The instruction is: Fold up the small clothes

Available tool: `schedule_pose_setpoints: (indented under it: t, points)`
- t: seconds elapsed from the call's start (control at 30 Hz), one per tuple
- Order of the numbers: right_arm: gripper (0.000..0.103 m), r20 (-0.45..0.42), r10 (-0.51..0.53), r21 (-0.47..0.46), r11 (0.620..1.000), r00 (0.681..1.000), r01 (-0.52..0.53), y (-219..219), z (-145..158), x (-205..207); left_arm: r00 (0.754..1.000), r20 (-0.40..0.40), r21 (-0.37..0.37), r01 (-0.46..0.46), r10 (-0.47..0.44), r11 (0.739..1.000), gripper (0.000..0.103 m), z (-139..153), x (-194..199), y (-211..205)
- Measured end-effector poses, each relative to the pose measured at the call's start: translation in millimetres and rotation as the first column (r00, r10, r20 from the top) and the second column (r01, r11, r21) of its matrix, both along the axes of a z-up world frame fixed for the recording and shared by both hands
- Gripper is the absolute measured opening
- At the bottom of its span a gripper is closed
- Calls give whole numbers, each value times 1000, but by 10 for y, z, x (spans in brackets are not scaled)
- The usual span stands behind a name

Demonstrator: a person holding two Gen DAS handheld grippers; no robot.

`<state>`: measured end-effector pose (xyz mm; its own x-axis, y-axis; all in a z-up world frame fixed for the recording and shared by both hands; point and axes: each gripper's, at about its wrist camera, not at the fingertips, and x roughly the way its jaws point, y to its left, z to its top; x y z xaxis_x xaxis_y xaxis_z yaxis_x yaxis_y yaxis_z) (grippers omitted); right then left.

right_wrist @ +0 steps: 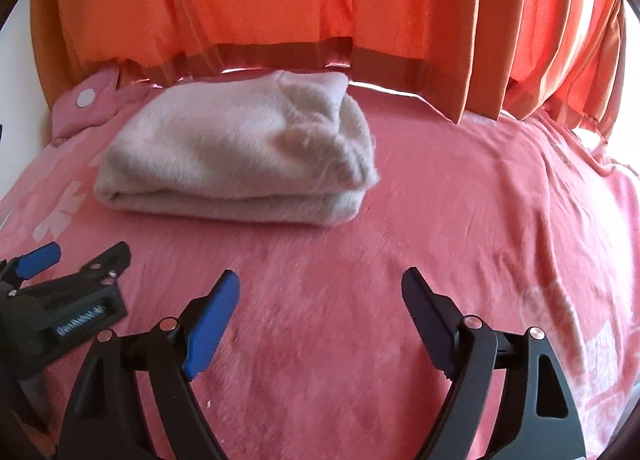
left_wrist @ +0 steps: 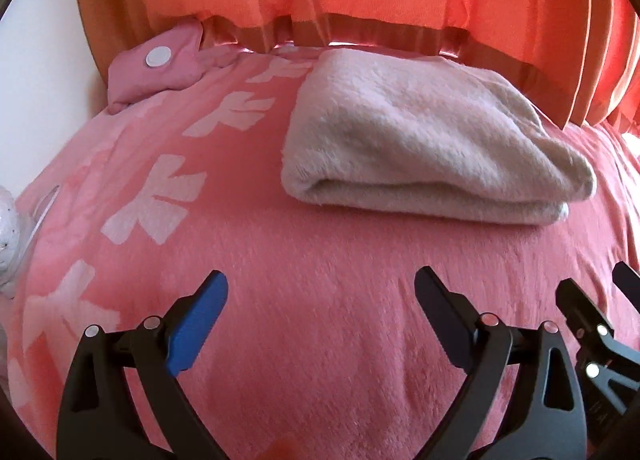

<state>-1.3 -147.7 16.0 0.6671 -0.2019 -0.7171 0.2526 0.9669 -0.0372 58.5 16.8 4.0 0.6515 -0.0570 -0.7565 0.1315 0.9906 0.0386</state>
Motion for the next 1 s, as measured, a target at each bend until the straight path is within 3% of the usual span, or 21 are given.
schedule_pose_setpoints:
  t: [0.77, 1.0]
  points:
    - [81, -19, -65, 7, 998, 998, 66, -29, -151, 34, 998, 11, 32, -55, 54, 998, 91, -155, -46, -97]
    - [81, -13, -77, -5, 997, 997, 76, 19, -138, 17, 999, 16, 20, -43, 42, 999, 85, -148, -58, -96]
